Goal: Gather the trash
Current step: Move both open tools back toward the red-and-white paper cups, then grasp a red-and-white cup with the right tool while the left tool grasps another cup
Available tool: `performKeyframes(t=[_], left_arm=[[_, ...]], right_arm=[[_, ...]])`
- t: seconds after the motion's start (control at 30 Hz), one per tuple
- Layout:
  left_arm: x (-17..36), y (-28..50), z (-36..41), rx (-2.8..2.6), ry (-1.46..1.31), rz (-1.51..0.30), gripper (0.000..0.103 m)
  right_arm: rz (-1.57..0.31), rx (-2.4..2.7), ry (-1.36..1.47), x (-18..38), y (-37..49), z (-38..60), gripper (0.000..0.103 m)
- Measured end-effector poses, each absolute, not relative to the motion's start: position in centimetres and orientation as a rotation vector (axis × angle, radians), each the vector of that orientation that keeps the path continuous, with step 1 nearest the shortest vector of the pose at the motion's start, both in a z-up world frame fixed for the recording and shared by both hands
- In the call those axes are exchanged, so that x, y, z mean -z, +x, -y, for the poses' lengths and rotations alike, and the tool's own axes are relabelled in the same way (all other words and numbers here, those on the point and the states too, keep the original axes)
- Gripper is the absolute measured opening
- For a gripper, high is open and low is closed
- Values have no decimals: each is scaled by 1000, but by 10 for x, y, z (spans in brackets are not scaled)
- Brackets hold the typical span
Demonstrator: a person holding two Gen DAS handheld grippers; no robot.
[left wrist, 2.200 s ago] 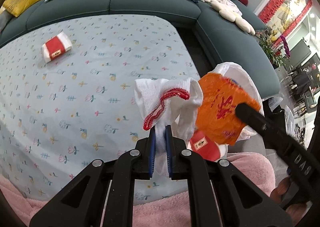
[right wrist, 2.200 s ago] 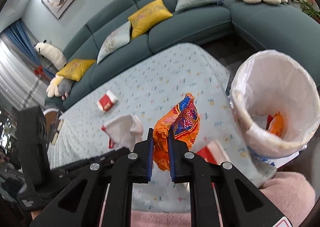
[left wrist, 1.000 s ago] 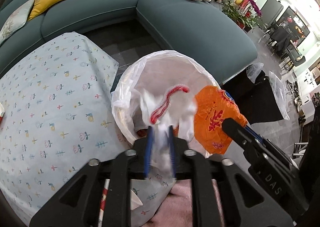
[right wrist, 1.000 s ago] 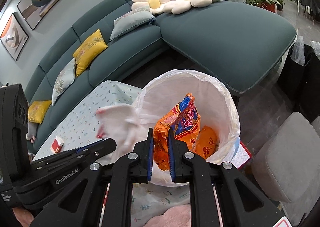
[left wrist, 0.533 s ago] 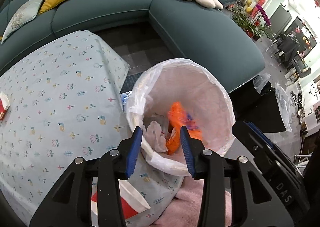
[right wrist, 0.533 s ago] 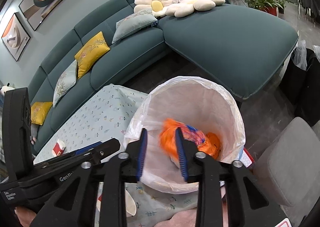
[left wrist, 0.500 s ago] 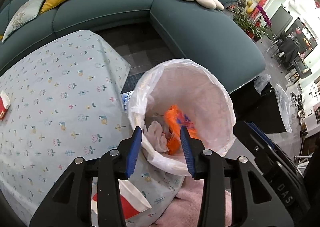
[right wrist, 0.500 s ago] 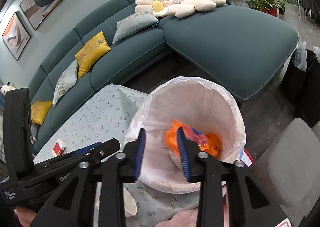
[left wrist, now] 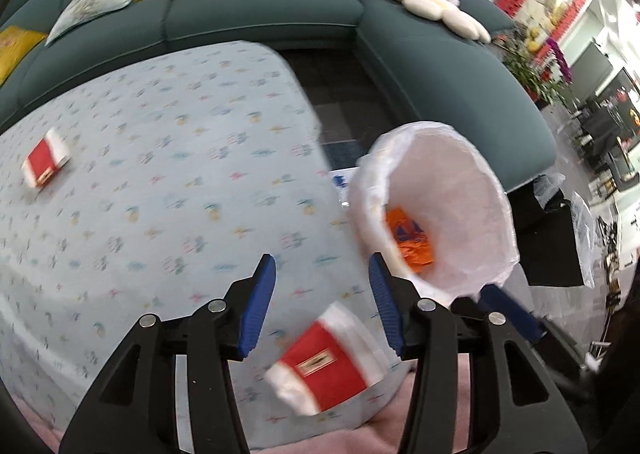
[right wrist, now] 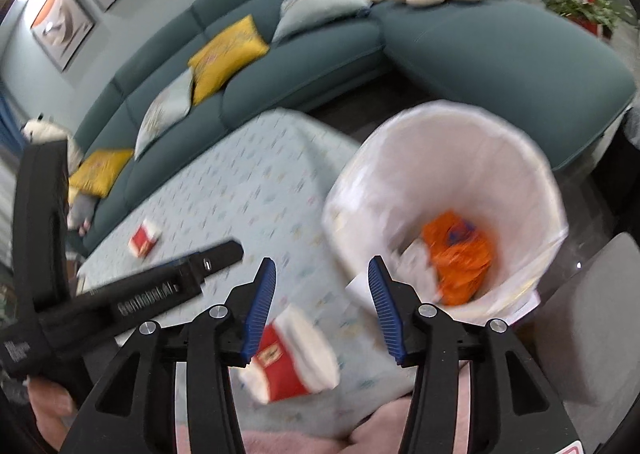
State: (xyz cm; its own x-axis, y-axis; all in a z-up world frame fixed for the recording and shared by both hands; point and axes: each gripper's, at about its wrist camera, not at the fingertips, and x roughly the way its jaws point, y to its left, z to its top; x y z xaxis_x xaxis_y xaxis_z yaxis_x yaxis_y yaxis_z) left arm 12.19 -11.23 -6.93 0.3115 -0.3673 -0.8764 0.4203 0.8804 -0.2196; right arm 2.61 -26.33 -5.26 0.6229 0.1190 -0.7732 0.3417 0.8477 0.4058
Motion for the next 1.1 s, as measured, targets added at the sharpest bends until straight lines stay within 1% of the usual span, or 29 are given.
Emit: performKeyframes(t=[0.1, 0.3, 0.63, 0.67, 0.73, 0.8, 0.87, 1.1], left_arm=[[74, 119, 88, 489, 51, -1147, 46], [88, 112, 47, 428, 8, -1177, 46], [98, 98, 14, 382, -19, -1196, 46], [98, 98, 11, 382, -20, -1195, 46], [99, 96, 6, 379, -24, -1196, 46], [101, 94, 3, 375, -27, -1199, 46], [102, 94, -1, 372, -33, -1203, 46], [102, 92, -14, 355, -50, -1204, 46]], right_arm=[[-978, 84, 575, 73, 30, 244, 47], [-1094, 42, 576, 96, 38, 230, 47], [-1234, -63, 614, 125, 49, 219, 47], [-1242, -76, 605, 124, 50, 216, 46], [-1260, -106, 560, 124, 50, 205, 38], [-1270, -134, 528, 124, 50, 194, 22], [-1275, -153, 511, 123, 51, 185, 16], [-1226, -193, 521, 116, 49, 158, 11]])
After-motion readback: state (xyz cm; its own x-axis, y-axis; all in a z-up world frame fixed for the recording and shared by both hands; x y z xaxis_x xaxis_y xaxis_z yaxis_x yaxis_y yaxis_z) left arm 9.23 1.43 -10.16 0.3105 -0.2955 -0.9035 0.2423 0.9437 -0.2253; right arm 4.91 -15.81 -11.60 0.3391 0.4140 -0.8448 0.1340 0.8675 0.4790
